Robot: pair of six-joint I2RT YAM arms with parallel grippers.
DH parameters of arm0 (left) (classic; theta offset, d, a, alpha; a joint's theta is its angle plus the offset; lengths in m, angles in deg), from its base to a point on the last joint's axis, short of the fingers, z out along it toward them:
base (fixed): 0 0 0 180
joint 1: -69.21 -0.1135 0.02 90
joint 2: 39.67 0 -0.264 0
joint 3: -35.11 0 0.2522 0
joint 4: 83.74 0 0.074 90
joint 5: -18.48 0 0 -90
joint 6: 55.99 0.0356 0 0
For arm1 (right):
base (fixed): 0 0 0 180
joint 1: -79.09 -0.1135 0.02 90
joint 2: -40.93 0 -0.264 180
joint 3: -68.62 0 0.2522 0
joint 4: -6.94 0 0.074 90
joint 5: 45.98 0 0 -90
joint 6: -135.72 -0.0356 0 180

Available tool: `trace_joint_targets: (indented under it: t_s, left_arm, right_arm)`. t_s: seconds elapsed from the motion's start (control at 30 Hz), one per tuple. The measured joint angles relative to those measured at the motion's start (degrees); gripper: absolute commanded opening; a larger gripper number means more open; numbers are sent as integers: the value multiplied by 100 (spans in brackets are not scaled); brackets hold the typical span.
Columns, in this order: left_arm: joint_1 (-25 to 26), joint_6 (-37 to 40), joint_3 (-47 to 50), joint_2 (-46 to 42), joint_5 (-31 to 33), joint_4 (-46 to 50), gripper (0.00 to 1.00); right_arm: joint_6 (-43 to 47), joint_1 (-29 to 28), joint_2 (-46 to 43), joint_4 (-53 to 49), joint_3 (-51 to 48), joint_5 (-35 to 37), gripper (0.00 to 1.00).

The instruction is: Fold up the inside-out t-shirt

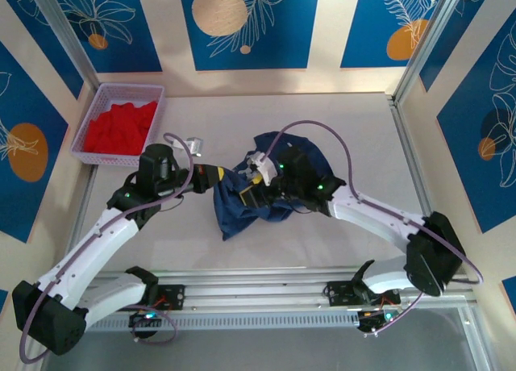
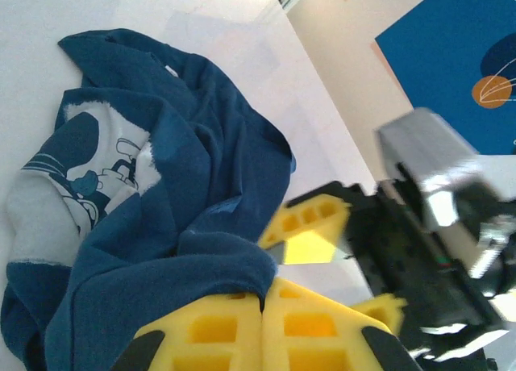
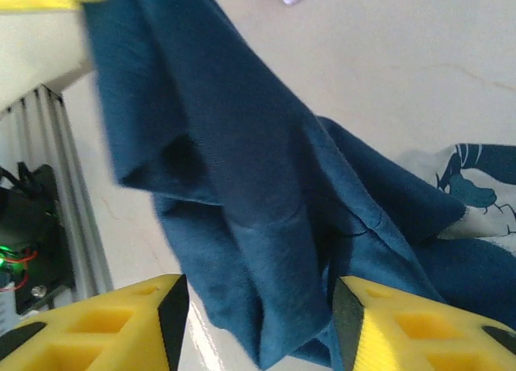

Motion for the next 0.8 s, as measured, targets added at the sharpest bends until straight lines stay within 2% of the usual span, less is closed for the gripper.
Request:
trace_joint_targets:
  t_s: [0.13,0.17,0.27,0.47,0.63,0.8]
  left_arm:
    - [0,2,0,0,-15,7,0]
    - [0,4,0,-2,13,24,0]
    - [-13,31,0,-7,256,101,0]
    - [-127,50,-50,216,664,197,0]
    - [-129,164,-118,448,603,232,20]
    - [-133,271,-103,262,234,258,40]
  right_arm:
    - [63,11,452,26,234,9,8]
    - [50,44,470,24,251,-83,1]
    - [-42,236,361,28,245,-636,0]
    - [-680,903,-356,629,-140,-2297,0]
    - [-1141,1091,-444,1121,-411,-3021,0]
    - [-1408,1209,-400,1386,-461,-3237,0]
